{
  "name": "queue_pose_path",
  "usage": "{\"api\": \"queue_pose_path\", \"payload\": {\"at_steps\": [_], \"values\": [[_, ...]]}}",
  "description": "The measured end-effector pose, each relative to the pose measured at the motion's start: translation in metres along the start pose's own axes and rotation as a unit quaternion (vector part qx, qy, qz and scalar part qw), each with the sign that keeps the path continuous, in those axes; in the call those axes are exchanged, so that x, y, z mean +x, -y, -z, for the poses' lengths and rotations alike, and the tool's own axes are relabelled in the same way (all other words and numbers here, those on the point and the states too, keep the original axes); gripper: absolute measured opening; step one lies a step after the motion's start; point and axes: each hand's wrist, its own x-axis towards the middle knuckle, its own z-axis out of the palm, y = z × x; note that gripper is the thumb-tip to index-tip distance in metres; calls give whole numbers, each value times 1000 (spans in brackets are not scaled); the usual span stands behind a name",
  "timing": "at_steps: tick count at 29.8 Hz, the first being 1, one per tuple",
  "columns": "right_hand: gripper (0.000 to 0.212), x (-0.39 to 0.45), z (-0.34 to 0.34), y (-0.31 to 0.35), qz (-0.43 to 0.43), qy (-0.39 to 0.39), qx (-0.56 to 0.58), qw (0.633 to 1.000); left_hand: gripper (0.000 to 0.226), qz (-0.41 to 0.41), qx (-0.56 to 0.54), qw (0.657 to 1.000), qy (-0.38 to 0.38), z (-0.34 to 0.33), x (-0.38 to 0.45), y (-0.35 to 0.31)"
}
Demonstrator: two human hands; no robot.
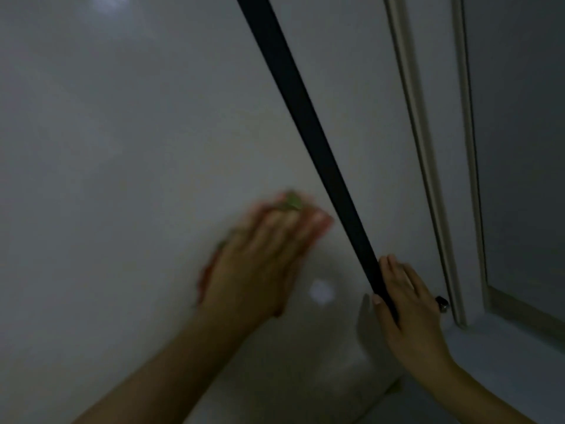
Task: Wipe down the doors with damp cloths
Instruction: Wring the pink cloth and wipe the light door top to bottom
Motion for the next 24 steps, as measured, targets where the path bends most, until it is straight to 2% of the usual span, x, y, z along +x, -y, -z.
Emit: {"api": "queue_pose_path", "payload": {"at_steps": [3,6,8,12,14,16,17,20,21,22,24], "values": [[61,1,-1,0,-5,11,9,1000,56,101,27,992,-69,16,30,41],[59,0,-2,0,-1,1,25,1000,56,120,30,989,-86,15,72,39],[56,1,0,-1,0,1,33,999,56,88,16,994,-69,6,81,20],[52,0,7,-2,5,15,45,999,71,-69,29,996,41,-15,35,-44],[53,2,10,-5,8,31,34,999,72,-106,34,989,94,-19,10,-59],[52,1,12,-10,14,49,16,999,73,-115,30,989,91,-17,2,-51],[51,1,13,-11,18,56,16,998,74,-98,28,992,70,-14,4,-40],[49,2,13,-12,19,51,42,998,62,33,18,998,-42,-4,27,-2],[47,2,13,-12,22,44,51,997,58,69,15,996,-57,-4,31,4],[47,1,12,-12,22,37,58,997,56,77,20,996,-48,-6,32,1],[50,0,13,-15,25,24,58,998,57,14,17,1000,17,-15,26,-24]]}}
